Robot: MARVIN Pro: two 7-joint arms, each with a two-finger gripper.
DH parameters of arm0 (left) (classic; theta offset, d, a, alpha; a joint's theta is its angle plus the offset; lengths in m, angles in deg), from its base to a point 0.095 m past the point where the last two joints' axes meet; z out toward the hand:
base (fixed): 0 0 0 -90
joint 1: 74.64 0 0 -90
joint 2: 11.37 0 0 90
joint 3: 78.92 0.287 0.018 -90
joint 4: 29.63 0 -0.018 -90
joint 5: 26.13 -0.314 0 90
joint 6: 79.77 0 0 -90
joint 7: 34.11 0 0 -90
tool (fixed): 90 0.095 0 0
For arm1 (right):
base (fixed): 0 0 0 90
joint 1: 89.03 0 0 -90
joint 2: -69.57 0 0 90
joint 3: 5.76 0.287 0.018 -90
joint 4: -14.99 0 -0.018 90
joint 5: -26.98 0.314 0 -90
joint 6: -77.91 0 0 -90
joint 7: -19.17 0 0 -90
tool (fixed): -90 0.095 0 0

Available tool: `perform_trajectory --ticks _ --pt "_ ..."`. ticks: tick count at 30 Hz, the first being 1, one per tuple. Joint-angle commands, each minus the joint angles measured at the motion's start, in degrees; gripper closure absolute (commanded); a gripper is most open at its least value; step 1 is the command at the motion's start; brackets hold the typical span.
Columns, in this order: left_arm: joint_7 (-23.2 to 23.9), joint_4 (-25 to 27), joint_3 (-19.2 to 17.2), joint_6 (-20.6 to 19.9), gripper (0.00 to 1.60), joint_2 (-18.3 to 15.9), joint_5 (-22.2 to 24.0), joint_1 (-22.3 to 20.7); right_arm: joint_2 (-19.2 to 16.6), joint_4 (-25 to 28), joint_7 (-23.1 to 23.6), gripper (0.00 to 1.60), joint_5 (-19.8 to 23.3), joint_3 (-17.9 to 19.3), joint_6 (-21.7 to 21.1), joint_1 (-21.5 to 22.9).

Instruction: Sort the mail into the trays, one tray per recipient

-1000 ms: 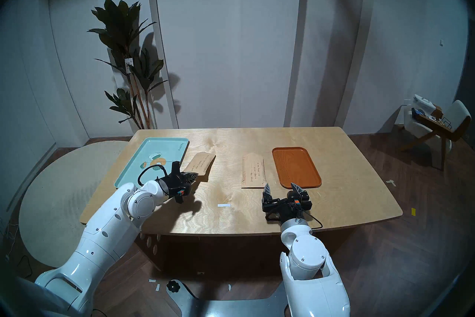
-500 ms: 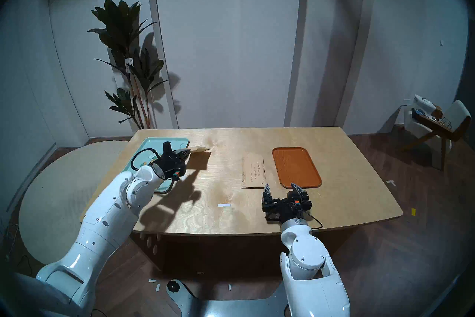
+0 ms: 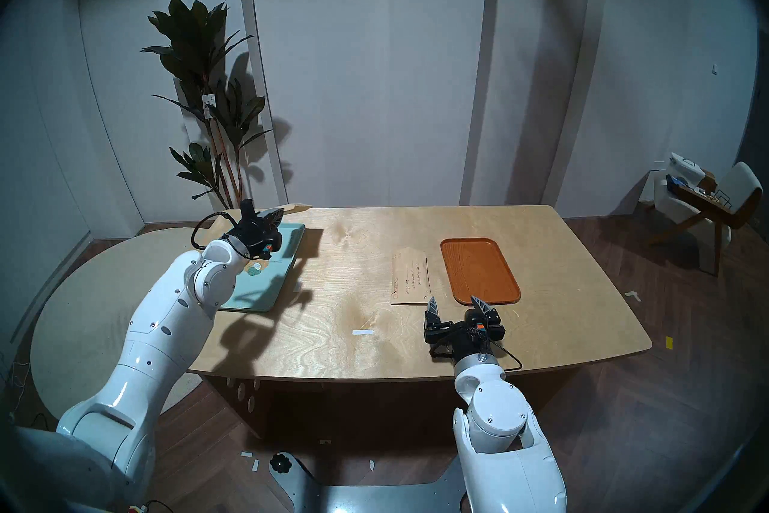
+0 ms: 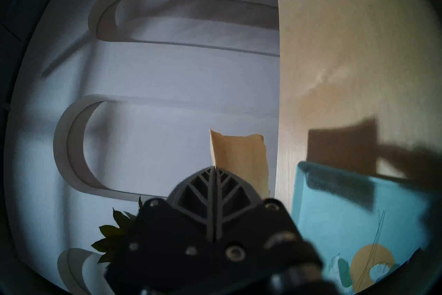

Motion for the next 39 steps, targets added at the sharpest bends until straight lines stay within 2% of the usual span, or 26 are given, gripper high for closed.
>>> perform_trajectory --ticks 1,6,13,21,30,35,37,39 --pt "-3.4 -4.6 -2.9 0.7 1.6 -2.7 -0.2 -4.3 0.0 1.3 0.0 0.0 0.0 0.0 0.3 0.2" --pt "-5.7 -9.1 -4.3 1.7 1.6 -4.1 -0.7 -4.6 0.0 1.3 0.0 0.0 0.0 0.0 0.3 0.2" --pt "-10.3 -15.2 -3.7 5.7 1.6 -4.3 -1.7 -4.9 0.0 1.5 0.0 0.0 0.0 0.0 0.1 0.1" --pt "-11.0 -15.7 -3.0 8.6 1.6 -4.0 -2.0 -3.1 0.0 1.6 0.0 0.0 0.0 0.0 0.1 0.1" --pt "-9.7 -13.0 -3.2 8.8 1.6 -4.2 -1.9 0.8 0.0 1.6 0.0 0.0 0.0 0.0 0.1 0.0" --pt "-9.7 -13.8 -3.2 8.9 1.6 -4.4 -2.0 1.1 0.0 1.6 0.0 0.0 0.0 0.0 0.1 0.0" --pt "-9.1 -13.6 -3.3 9.2 1.6 -4.7 -1.8 1.3 0.0 1.6 0.0 0.0 0.0 0.0 0.1 0.1" --pt "-6.5 -13.0 -3.3 9.8 1.6 -5.3 -1.3 1.8 0.0 1.6 0.0 0.0 0.0 0.0 0.1 0.1"
